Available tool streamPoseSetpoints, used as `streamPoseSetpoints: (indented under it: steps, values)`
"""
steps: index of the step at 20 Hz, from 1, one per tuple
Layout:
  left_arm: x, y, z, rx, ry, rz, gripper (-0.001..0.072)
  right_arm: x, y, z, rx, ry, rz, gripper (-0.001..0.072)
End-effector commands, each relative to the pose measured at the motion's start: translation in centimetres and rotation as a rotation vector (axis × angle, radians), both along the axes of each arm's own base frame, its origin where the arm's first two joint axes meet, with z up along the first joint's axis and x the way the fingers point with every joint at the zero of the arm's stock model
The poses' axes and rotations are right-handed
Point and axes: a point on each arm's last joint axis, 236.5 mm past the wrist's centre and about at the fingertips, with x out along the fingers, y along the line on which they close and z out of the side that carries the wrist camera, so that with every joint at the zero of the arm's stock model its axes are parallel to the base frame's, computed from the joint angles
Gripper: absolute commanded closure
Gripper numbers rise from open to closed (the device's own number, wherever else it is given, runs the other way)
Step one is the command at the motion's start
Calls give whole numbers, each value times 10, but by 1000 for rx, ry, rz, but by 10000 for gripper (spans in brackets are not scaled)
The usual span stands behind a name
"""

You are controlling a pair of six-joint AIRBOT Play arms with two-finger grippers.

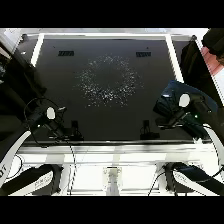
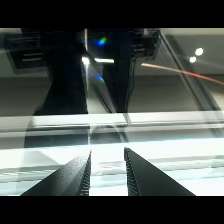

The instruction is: Fold the clothes and pants, and hang the long-sleeved shirts on hangers.

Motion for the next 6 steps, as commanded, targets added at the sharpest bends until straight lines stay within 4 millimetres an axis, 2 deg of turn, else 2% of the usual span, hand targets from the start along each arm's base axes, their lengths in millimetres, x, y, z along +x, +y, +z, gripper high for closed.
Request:
streamPoseSetpoints:
  steps: [1,6]
  values:
    - [-3,0,-1,1,8,0,481,-4,11,-2,-14,2,33,693]
    - [-3,0,-1,1,8,0,481,-4,13,-2,-9,1,33,693]
